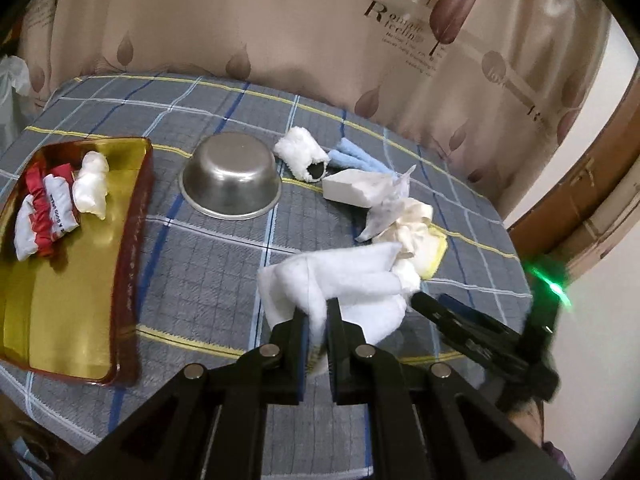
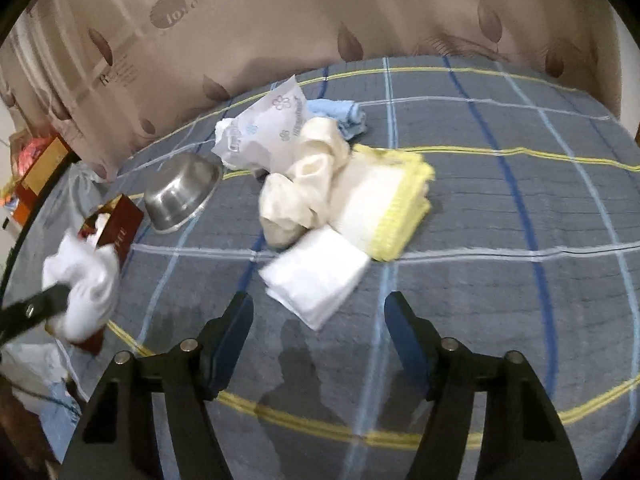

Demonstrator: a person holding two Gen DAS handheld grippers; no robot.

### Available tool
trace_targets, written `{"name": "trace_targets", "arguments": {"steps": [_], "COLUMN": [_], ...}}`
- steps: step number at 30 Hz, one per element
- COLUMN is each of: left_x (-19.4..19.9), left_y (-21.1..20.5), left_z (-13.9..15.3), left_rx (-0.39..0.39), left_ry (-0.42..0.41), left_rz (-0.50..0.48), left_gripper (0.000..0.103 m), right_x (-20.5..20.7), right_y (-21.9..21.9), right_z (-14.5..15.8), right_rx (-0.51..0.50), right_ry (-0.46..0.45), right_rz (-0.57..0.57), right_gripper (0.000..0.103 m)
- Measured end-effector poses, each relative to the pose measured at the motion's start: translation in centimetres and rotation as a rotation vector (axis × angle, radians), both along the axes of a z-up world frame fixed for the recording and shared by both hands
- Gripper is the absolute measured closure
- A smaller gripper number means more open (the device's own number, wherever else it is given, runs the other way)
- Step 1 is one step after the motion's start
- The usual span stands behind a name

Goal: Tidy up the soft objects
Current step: 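Grasp the white towel with the left tool while the right tool grasps a white cloth, then carry the white towel to the gold tray and release it with the left tool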

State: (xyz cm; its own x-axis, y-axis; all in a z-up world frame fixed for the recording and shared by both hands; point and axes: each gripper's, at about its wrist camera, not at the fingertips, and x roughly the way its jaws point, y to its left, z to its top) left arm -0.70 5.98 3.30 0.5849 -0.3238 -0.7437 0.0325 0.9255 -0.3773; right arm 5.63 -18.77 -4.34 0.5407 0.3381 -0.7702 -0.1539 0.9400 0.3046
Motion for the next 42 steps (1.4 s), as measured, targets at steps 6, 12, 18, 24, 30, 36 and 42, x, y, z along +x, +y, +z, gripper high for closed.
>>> {"name": "trace_targets", "arguments": {"steps": [6, 12, 18, 24, 30, 36, 42], "left_x": [-0.7, -1.0, -1.9, -3.5, -5.5, -5.5, -2.7], "left_y": [0.9, 1.5, 2.5, 4.0, 7.4, 12.2, 15.1], "left_z": [1.4, 1.5, 1.6, 2.6, 4.2, 5.2, 4.3], "left_rx": [0.0, -0.006, -0.018, -0.003, 0.028, 0.102, 0.192], "left_ry": [-0.038, -0.048, -0.04, -0.058, -0.078, -0.072, -0.061], "left_rz": [0.002, -0.001, 0.019, 0.051, 0.132, 0.236, 0.269], "left_gripper": [0.096, 0.095, 0.095, 0.095, 0.095, 0.095, 0.095], "right_x": [2.0, 3.8, 3.0, 0.1, -3.4, -5.2, -5.8], "right_y": [0.6, 1.7, 2.4, 0.7, 0.6, 2.7, 4.3], "right_z": [-1.3, -1.6, -1.8, -1.3, 0.8, 3.1, 4.1], "right_rx": [0.079, 0.049, -0.026, 0.058, 0.1, 0.132, 0.144], "right_ry": [0.111, 0.138, 0.112, 0.112, 0.075, 0.023, 0.004], "right_rz": [-0.074, -0.121, -0.096, -0.064, -0.008, 0.06, 0.104], "right_gripper": [0.04, 0.064, 0.093, 0.093, 0.093, 0.093, 0.093]}}
